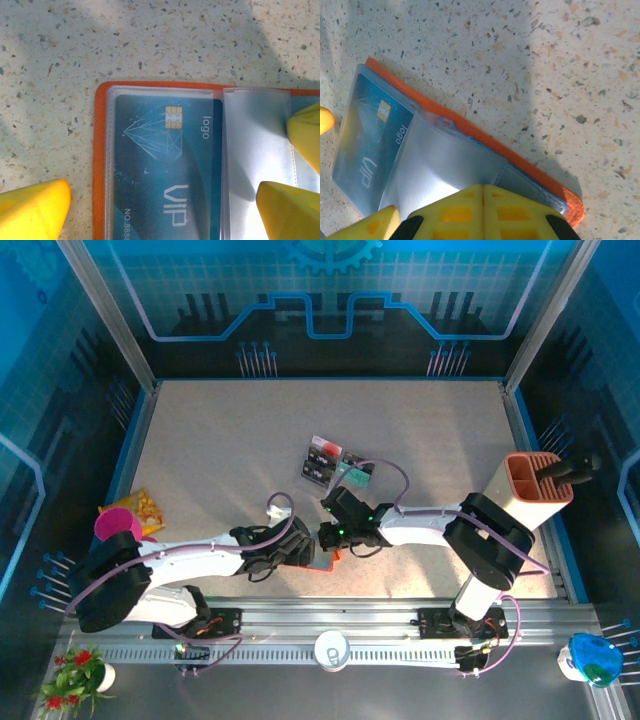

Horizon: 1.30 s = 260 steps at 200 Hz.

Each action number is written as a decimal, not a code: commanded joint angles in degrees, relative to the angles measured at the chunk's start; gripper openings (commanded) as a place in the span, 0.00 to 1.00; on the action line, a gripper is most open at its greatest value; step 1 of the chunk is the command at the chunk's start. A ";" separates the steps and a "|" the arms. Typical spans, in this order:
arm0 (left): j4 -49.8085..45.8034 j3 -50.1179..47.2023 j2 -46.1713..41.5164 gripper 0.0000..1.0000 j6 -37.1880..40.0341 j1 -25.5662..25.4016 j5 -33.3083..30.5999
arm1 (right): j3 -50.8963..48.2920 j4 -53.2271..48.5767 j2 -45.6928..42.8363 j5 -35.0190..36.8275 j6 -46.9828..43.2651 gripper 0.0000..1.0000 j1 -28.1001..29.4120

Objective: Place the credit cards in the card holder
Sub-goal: Flip over the card slot on the card holder.

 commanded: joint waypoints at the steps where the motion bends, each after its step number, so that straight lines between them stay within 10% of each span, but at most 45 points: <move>1: 0.05 -0.98 0.72 0.89 0.31 -0.30 -1.60 | 0.83 -1.25 0.82 -0.66 -0.79 0.08 0.48; 119: 4.41 -4.51 1.42 0.67 -0.93 -0.33 -0.24 | -2.84 1.31 -4.84 0.22 2.65 0.38 0.14; 260: 3.79 -4.92 -1.56 0.70 -0.92 -0.36 -0.63 | 0.95 5.24 0.41 -5.75 3.96 0.28 -0.10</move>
